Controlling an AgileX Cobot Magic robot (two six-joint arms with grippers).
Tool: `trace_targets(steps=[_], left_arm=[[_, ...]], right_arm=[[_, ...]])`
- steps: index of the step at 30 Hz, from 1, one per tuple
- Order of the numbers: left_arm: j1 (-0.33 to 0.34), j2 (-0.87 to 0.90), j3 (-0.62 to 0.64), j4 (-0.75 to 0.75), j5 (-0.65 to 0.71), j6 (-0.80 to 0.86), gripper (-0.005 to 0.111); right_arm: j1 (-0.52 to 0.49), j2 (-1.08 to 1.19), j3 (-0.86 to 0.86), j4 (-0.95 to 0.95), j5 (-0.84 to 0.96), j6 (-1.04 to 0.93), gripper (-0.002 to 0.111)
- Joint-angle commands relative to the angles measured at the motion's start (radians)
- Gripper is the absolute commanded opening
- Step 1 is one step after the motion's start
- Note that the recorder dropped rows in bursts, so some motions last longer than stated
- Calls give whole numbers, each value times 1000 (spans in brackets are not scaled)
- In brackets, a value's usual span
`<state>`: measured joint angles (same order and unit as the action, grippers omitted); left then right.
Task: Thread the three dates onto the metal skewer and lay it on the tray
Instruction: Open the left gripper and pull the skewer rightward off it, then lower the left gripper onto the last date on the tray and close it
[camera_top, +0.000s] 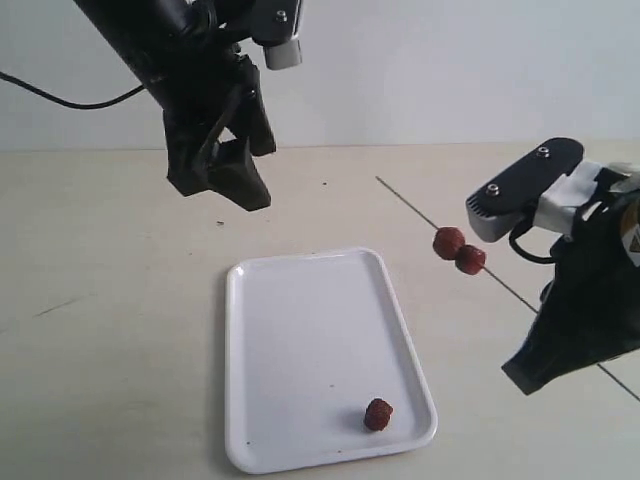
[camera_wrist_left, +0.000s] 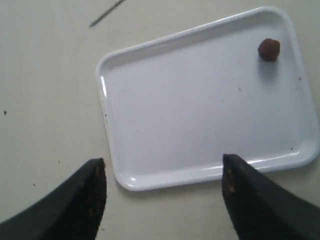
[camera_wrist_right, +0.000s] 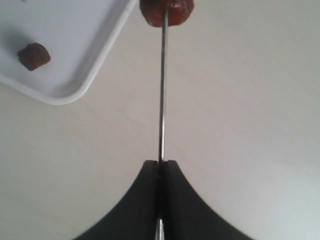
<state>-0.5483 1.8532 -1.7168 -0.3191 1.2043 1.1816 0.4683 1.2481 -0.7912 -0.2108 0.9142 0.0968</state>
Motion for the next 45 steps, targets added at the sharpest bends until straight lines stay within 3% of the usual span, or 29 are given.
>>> trace_targets(steps=[1,4,9,14,17,24,28,33,40,45], left_arm=[[5,-10,-5,-14,4,-373,65],[1,11,-5,-56,17,-512,65],[-16,54,31,-122,17,-540,65],[-71,58,113,-111,17,-127,63],[-116,58,143,-111,17,26,60],[-277,58,198,-8,17,177,59],[-361,58,253,96,-97,234,59],[-401,75,311,83,-312,200,59],[-422,197,309,95,-354,70,59],[-422,219,309,130,-446,70,59]], right_arm=[[-3,-58,-2,-80,64,104,0],[-3,-119,-2,-123,72,161,0],[-3,-238,-2,-184,156,196,0],[-3,-318,-2,-184,219,196,0],[-3,-346,-2,-184,252,192,0],[-3,-353,-2,-182,274,173,0],[-3,-353,-2,-182,276,166,0],[-3,-353,-2,-182,276,152,0],[-3,-353,-2,-182,260,135,0],[-3,-353,-2,-182,261,132,0]])
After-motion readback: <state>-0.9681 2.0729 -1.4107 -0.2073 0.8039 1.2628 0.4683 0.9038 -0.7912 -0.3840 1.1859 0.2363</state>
